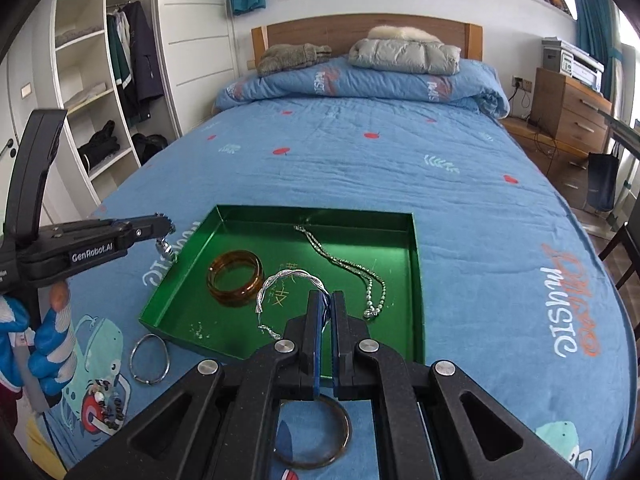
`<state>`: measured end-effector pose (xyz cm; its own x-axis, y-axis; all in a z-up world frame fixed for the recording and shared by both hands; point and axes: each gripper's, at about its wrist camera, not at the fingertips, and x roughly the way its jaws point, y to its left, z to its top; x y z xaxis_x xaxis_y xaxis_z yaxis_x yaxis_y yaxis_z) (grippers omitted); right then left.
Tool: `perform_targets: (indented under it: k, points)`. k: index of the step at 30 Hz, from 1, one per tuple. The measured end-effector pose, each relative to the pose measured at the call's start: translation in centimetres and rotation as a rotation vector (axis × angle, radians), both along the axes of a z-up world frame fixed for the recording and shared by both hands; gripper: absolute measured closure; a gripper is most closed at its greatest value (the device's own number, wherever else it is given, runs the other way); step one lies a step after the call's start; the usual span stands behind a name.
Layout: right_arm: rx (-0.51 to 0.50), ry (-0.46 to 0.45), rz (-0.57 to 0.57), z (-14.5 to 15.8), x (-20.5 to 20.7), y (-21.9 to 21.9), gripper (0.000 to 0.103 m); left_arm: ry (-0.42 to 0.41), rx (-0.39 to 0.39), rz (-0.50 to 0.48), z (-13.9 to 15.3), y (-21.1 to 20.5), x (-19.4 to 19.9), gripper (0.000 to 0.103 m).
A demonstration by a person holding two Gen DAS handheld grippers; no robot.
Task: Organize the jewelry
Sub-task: 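Carry the watch and the twisted hoop over the green tray with both tools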
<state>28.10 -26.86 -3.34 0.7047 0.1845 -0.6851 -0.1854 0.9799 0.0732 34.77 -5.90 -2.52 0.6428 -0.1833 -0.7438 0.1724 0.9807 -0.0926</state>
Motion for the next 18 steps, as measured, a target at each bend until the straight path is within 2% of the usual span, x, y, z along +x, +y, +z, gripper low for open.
perform_targets:
  k: [4, 9, 11, 15, 18]
  points:
    - [-0.026, 0.072, 0.027, -3.2, 3.8, 0.8, 0.099, 0.047, 0.033, 0.024, -2.9, -0.6, 4.3, 0.095]
    - [-0.076, 0.147, 0.054, -6.2, 7.2, 1.4, 0.099, 0.110, 0.070, 0.044, -5.9, -1.1, 7.8, 0.095]
    - [-0.096, 0.171, 0.063, -7.0, 8.0, 1.6, 0.099, 0.107, 0.088, 0.043, -6.1, -1.4, 8.5, 0.095]
    - [-0.131, 0.218, 0.078, -8.3, 8.9, 1.9, 0.099, 0.167, 0.117, 0.042, -7.6, -1.6, 9.9, 0.095]
    - [-0.137, 0.216, 0.082, -8.3, 8.8, 2.0, 0.099, 0.209, 0.084, 0.047, -8.5, -1.0, 10.3, 0.095]
